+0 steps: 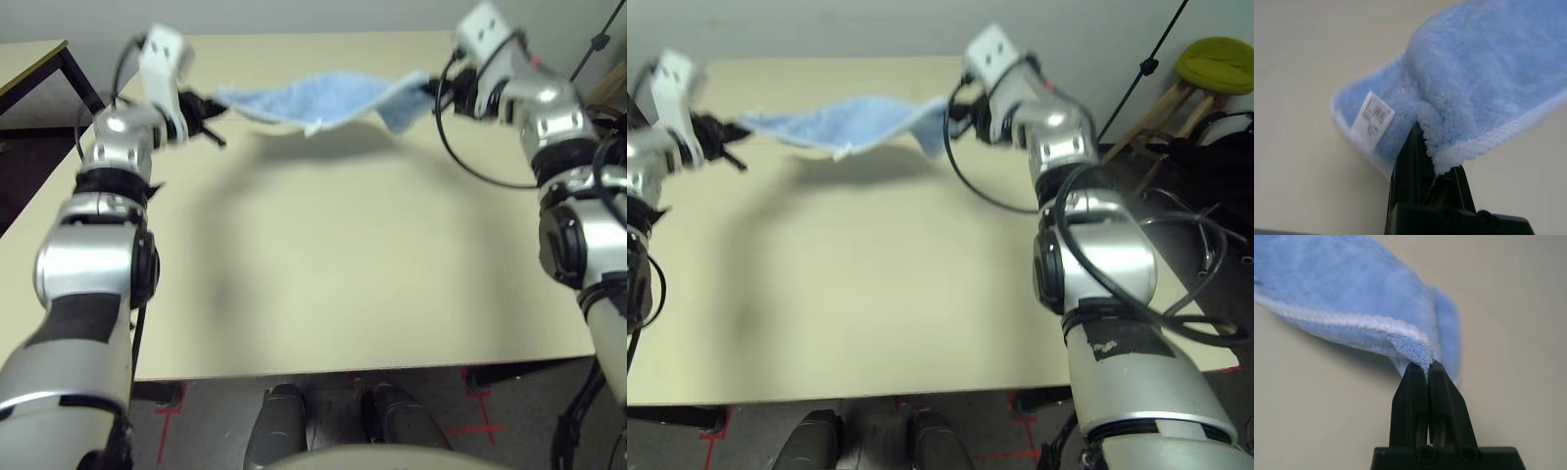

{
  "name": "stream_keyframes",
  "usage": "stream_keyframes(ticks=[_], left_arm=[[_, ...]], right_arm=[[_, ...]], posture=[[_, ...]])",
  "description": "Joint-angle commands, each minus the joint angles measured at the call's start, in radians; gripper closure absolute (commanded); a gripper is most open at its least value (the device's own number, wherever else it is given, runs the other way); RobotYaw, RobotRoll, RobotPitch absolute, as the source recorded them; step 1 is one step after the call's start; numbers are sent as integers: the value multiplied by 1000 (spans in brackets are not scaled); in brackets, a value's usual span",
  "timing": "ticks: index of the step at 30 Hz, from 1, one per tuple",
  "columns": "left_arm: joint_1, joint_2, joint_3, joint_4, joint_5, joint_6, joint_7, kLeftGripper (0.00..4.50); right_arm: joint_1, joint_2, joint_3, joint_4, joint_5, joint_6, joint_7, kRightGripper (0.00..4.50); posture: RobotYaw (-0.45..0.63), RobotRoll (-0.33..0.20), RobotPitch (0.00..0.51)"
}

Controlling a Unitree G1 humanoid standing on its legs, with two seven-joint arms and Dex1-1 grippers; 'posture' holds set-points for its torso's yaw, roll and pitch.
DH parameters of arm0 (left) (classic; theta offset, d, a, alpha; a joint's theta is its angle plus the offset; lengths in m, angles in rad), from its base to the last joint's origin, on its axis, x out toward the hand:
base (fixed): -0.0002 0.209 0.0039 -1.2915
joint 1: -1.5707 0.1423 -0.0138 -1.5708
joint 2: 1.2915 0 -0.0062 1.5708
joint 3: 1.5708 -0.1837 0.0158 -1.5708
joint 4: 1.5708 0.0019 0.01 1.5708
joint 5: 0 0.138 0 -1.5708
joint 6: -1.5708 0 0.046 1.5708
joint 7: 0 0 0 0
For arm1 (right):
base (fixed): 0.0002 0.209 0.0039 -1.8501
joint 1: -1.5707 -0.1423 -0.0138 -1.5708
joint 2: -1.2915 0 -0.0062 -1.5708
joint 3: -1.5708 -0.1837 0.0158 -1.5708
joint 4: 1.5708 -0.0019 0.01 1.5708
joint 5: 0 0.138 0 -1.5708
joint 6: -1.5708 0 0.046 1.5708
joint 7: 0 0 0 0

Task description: Fold the towel and set it aside.

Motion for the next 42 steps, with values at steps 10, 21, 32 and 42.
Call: stream_keyframes(ticks=[10,21,32,42], left_arm=[[297,49,53,-361,-69,248,-81,4493],[414,106,33,-581,-121,394,-198,4493],[651,322,-40,-899,-168,458,-497,4493],[692,499,-101,-1037,-226,370,-705,4493]], right_arm=[[174,-23,62,-123,-24,99,103,4500],[228,-31,71,-240,-8,157,160,4500],[521,-222,153,-830,69,367,508,4500],[631,-376,177,-1119,169,519,650,4500]], posture=[[89,0,134],[85,0,135],[90,0,140],[87,0,142]])
